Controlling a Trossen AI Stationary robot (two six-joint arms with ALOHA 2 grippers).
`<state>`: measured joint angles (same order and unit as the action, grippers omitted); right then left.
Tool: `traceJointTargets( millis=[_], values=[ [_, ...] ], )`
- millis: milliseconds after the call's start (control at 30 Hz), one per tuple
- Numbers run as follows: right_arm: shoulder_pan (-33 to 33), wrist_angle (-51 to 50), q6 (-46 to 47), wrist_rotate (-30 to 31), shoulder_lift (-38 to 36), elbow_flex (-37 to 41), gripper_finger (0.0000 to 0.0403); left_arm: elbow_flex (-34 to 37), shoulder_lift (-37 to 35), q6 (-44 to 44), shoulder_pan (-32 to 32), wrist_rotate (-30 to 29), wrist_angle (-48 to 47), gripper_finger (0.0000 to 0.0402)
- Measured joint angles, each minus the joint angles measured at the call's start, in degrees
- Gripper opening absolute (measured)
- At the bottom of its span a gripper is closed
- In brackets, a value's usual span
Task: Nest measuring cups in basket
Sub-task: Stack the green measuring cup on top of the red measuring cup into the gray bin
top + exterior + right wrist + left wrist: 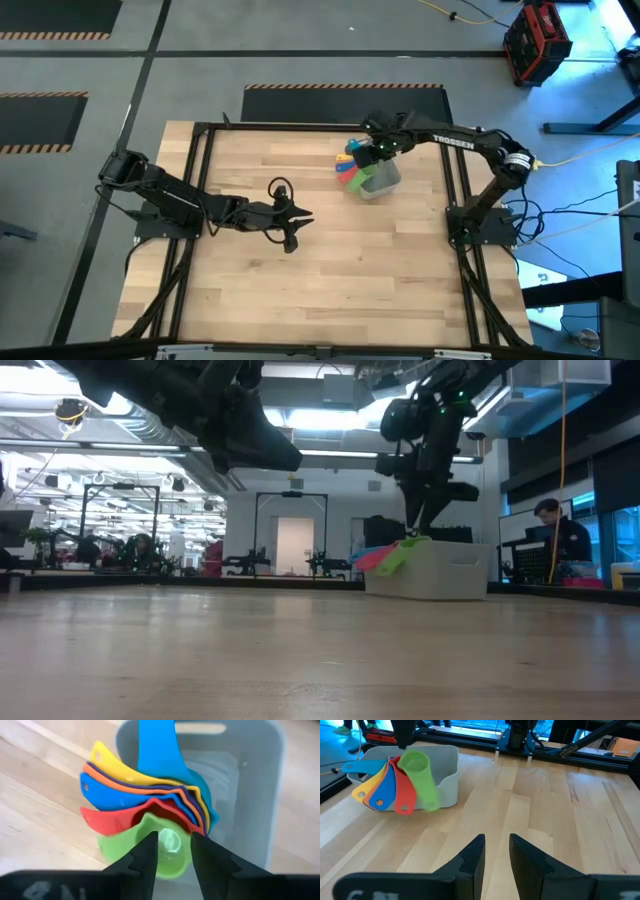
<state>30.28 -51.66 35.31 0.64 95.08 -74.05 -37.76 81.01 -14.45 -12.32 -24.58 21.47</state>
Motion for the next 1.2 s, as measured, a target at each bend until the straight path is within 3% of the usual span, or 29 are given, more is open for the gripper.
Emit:
traceJointTargets(
  millis=[300, 600, 733, 967, 1200],
  values=[
    [-0.75, -0.73, -5.33, 2.12, -5.90, -0.19, 0.0123, 0.00, -0.01, 0.02, -0.01, 0.00, 0.00, 0.0081],
    [-9.21, -0.25, -20.08, 1.47, -5.69, 2.37, 0.0120, 0.00, 0.00, 0.02, -0.02, 0.00, 0.00, 0.0081],
    [-12.26, 5.52, -23.26, 0.67, -5.69, 3.77, 0.0121, 0.00, -0.01, 0.02, -0.01, 0.00, 0.00, 0.0081],
    [-13.35, 20.85, -24.02, -9.72, -5.37, 9.05, 0.0122, 0.00, 0.00, 0.02, -0.01, -0.04, 0.00, 0.0082],
    [-13.35, 22.46, -30.08, -12.69, -5.34, 13.53, 0.0122, 0.00, 0.00, 0.02, 0.47, -0.05, 0.47, 0.0082]
  ],
)
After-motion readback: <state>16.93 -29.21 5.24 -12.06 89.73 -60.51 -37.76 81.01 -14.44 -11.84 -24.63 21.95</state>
